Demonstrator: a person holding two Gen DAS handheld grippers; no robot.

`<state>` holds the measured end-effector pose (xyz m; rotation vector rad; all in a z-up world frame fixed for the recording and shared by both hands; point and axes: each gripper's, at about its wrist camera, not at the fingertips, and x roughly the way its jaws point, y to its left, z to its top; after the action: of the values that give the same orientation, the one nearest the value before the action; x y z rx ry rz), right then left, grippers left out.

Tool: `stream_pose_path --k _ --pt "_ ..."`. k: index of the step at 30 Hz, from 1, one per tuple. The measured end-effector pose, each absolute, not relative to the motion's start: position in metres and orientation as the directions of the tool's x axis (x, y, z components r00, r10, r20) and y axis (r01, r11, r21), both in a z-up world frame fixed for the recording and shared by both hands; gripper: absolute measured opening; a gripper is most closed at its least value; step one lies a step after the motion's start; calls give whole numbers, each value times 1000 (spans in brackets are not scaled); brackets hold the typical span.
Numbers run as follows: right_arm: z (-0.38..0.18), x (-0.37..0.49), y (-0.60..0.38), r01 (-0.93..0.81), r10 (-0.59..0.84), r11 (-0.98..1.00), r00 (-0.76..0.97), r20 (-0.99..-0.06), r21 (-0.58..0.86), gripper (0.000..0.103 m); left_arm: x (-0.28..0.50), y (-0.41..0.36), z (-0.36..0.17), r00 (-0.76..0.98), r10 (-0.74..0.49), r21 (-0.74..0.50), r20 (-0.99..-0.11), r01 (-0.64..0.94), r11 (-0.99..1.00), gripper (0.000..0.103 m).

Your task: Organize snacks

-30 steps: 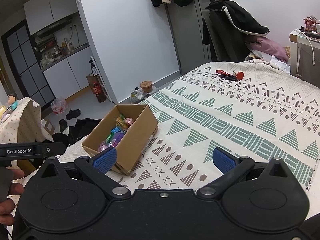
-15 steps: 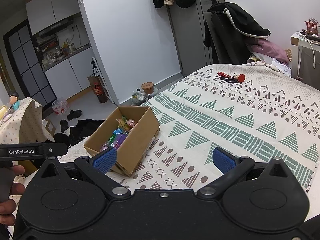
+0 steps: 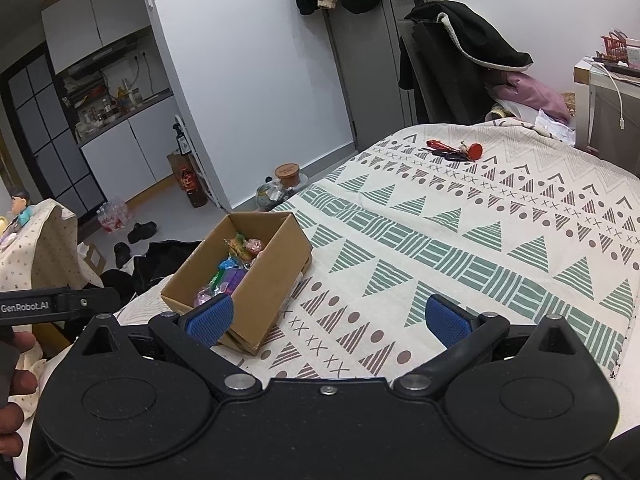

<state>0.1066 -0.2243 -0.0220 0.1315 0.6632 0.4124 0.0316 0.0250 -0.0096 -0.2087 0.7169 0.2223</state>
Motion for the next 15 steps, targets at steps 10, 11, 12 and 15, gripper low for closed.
stream_pose_path --k 10,11,12,15 --pt "-20 104 -227 -348 429 903 717 -549 251 103 34 22 -8 725 148 -92 -673 -281 955 102" --pt "-21 103 -227 -348 430 903 718 -548 252 103 33 21 -8 727 155 -87 -669 -284 955 102" --pt "-21 103 -228 -348 430 903 718 -547 253 103 33 20 -8 727 159 -83 -668 -286 955 102" --pt "-22 103 -231 -340 430 903 719 -546 264 103 32 18 -7 725 158 -78 -670 -280 957 102"
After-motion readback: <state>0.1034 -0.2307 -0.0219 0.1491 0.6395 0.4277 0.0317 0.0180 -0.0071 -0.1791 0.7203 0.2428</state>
